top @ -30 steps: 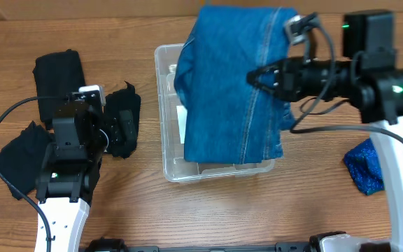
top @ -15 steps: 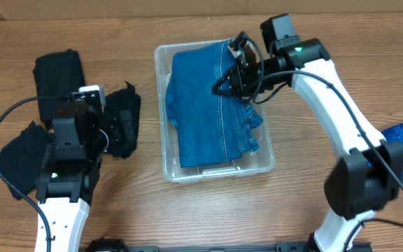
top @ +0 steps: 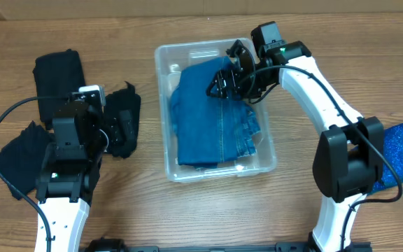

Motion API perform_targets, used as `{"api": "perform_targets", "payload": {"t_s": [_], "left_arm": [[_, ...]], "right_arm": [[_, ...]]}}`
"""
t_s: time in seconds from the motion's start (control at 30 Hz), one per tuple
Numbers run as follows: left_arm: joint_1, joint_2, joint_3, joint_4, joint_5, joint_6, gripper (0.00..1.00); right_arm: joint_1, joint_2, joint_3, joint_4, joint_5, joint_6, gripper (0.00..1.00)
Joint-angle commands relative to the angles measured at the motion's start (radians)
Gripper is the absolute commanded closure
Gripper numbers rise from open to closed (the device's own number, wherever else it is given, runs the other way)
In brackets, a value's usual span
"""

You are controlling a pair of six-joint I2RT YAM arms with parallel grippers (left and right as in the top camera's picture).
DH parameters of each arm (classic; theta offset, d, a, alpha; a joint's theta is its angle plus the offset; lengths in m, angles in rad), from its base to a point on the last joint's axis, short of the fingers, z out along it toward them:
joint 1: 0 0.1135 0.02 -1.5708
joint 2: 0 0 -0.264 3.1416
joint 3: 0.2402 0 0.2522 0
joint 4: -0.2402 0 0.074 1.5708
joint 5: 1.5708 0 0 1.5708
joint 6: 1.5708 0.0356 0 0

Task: Pack container
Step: 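Lift the denim with the right gripper and lower it into the bin, then press the denim flat in the bin, release, withdraw right gripper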

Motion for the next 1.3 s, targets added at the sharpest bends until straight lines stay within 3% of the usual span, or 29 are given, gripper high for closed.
{"api": "perform_targets", "payload": {"t_s": [0.0,0.23,0.43,0.57,0.6,1.03,1.27], "left_arm": [[-0.006,0.005,0.028,0.004,-0.009,-0.014,0.00],[-0.006,0.005,0.028,0.004,-0.009,-0.014,0.00],[-0.006,0.005,0.028,0.004,-0.009,-0.014,0.00],[-0.006,0.005,0.028,0.004,-0.010,-0.014,0.00],[-0.006,0.005,0.028,0.004,-0.009,-0.014,0.00],[-0.006,0.005,0.028,-0.003,-0.009,-0.014,0.00],[-0.006,0.005,0.028,-0.003,-0.009,-0.014,0.00]], "right_arm": [[0.015,-0.027,0.042,-0.045,0.342,0.020,0.00],[0.112,-0.129,0.088,-0.091,0.681,0.004,0.00],[0.155,-0.211,0.101,-0.047,0.708,0.003,0.02],[0.151,-0.198,0.058,-0.010,0.705,0.004,0.81],[0.149,-0.192,0.038,0.000,0.704,0.004,0.94],[0.145,0.040,-0.244,0.067,0.656,0.060,0.96],[0.145,0.026,-0.192,0.005,0.658,0.061,0.96]]}}
